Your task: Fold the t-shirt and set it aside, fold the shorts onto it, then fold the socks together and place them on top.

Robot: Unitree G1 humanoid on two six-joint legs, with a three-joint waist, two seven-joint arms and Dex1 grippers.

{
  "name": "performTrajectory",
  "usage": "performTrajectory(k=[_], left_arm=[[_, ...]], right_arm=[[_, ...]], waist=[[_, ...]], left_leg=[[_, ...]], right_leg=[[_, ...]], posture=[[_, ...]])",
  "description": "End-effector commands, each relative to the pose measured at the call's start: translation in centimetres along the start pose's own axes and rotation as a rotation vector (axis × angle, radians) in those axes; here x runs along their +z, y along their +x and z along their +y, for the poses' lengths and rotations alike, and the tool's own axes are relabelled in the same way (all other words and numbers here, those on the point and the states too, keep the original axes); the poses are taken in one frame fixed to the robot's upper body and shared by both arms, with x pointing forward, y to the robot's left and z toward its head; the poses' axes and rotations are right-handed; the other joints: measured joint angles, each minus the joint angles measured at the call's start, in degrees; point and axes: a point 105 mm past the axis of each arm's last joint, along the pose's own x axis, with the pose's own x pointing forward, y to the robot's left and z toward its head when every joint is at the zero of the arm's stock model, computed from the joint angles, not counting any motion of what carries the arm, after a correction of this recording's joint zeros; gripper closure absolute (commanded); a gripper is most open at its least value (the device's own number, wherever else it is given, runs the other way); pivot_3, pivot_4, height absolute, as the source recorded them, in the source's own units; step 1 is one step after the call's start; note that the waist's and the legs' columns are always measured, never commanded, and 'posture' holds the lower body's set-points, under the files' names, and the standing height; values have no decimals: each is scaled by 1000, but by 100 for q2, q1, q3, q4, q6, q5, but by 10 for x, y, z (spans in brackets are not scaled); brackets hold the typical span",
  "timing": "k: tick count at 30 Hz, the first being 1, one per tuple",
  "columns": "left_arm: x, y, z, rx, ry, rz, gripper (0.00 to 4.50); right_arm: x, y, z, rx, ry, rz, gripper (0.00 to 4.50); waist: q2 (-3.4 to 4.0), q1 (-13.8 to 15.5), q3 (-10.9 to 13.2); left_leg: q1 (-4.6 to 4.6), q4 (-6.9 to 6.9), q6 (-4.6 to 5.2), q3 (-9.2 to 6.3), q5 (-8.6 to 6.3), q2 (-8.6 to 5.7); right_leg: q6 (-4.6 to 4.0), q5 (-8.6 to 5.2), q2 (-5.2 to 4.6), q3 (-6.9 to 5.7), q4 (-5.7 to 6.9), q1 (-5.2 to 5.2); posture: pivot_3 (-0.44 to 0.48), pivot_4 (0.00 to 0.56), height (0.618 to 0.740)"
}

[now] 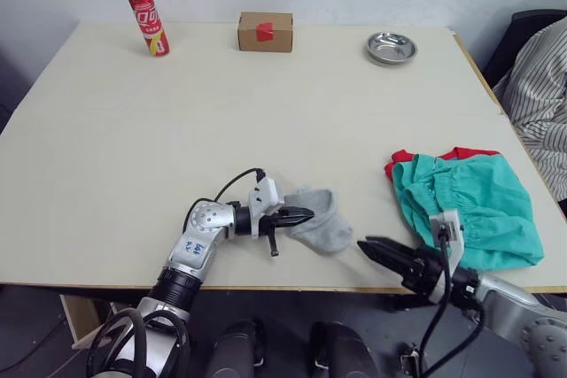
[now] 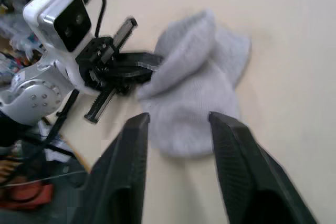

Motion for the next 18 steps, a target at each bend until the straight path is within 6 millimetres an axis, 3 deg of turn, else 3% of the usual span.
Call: performTrajectory(k=[1,5,10,18], left_arm=[[-14,1,-2,-12,-4,71,4500],[-16,2,-1,-11,-6,80,4500],[-16,2,-1,-14,-8,85,4500],[-16,-3,1,-14,-10,90,4500]], right_arm=[[-8,0,12,13,235,79,1182],[-13,26,14,-12,379,112,47],[2,59,10,-29,479,16,47],[-8,80,6,-82,518,96,47]], waist=[[0,-16,0],[1,-21,-2],[4,-15,-14],[0,-53,-40]], left_leg=[[2,0,0,-1,0,0],[10,-1,-4,-1,-4,3],[2,0,-5,0,-4,5],[8,-1,2,0,-8,6]], right_leg=[[-1,0,0,-1,-2,3],[-2,1,2,-2,-9,14],[2,3,7,-3,-16,12],[7,6,8,-3,-21,19]], posture=[[0,150,740],[0,150,740],[0,150,740],[0,150,740]])
